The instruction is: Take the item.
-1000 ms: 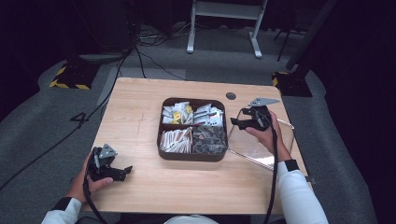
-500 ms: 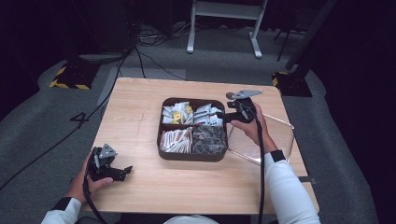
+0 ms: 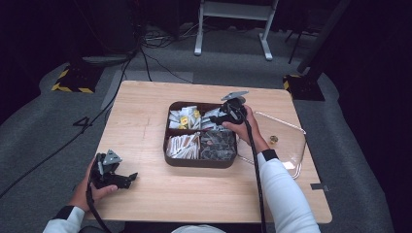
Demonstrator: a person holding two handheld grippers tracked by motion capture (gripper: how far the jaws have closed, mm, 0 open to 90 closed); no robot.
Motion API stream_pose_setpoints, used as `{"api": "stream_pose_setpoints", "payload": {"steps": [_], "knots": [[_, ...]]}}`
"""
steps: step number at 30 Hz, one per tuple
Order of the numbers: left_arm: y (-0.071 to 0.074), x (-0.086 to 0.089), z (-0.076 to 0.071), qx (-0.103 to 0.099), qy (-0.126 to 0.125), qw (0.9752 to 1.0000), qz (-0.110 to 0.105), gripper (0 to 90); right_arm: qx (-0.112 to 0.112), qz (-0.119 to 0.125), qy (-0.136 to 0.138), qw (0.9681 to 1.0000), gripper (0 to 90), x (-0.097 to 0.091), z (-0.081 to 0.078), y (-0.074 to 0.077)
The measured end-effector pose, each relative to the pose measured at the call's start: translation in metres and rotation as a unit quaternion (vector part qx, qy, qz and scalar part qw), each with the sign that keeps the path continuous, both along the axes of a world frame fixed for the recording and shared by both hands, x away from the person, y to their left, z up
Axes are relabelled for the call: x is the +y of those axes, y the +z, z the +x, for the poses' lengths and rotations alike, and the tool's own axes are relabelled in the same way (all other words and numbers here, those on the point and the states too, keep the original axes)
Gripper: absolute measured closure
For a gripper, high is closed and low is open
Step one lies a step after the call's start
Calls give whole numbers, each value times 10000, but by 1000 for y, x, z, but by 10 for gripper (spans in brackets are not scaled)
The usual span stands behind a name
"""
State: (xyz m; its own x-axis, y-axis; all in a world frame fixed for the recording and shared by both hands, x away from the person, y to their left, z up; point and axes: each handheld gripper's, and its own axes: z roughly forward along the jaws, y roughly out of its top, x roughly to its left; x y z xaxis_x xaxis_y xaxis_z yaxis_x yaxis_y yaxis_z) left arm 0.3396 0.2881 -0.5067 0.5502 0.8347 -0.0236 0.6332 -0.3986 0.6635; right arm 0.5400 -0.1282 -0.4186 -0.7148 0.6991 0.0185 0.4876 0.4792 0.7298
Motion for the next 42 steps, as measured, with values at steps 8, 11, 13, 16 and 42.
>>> {"api": "stream_pose_setpoints", "payload": {"steps": [8,11,13,16,42], "knots": [[0,0,0,0,0,10000,0,4,113,-130,-277,9995,282,10,12,-9],[0,0,0,0,-3,10000,1,4,256,-157,-382,9988,275,14,19,-14],[0,0,0,-1,-3,10000,2,4,348,-197,-416,9983,271,16,21,-17],[0,0,0,0,0,10000,-1,4,457,-229,-405,9979,262,19,24,-22],[0,0,0,-5,-4,10000,5,4,530,137,-944,9940,404,20,41,-25]]}}
